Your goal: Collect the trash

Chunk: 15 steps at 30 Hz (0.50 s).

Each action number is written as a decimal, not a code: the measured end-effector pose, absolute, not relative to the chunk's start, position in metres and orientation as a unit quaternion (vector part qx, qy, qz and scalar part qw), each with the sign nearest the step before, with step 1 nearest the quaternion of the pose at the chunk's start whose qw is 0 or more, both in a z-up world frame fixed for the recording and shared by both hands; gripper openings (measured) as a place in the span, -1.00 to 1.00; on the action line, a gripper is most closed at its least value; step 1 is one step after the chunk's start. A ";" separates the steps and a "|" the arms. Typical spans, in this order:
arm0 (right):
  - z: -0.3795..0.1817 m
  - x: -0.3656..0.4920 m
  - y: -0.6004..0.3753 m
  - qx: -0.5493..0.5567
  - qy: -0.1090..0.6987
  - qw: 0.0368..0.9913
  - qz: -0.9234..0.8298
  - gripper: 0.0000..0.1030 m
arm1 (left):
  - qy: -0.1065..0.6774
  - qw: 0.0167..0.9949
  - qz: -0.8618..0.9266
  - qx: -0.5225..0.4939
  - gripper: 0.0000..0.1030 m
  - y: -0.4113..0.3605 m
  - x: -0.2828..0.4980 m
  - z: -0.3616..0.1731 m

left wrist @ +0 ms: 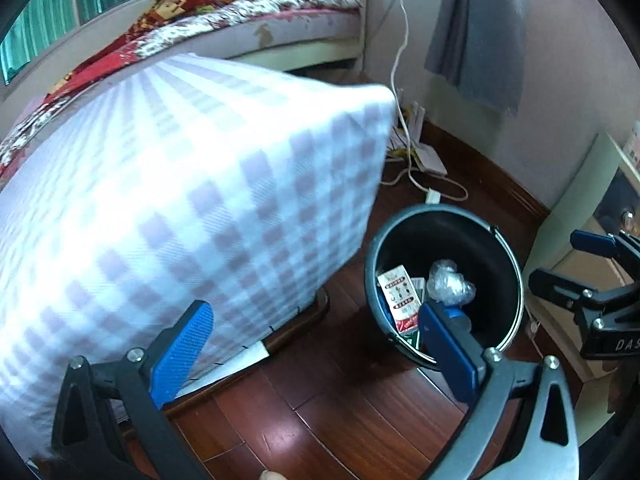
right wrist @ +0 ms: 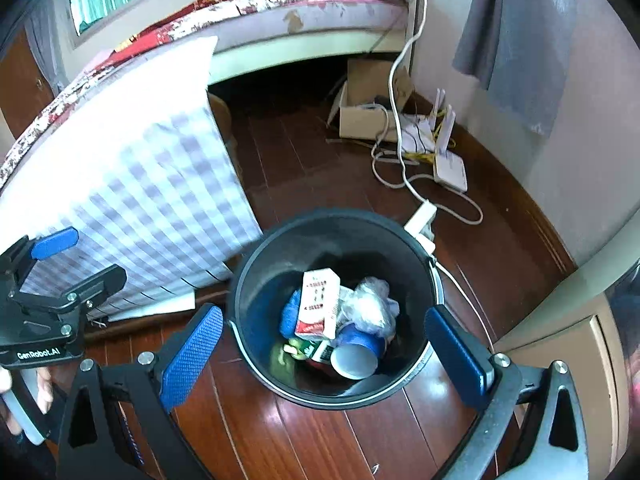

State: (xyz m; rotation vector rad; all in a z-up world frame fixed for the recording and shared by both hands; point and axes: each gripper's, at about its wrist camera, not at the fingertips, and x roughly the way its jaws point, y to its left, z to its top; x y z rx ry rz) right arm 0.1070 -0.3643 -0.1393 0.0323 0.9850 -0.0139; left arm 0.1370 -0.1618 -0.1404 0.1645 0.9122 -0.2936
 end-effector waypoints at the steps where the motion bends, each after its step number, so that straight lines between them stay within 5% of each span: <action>1: -0.134 0.107 -0.362 0.016 0.470 0.883 -0.005 0.98 | 0.435 0.886 -0.138 0.078 0.99 -0.160 0.136 -0.137; 15: -0.051 0.076 -0.317 0.020 0.421 0.906 -0.030 0.98 | 0.389 0.913 -0.109 0.058 0.99 -0.112 0.102 -0.061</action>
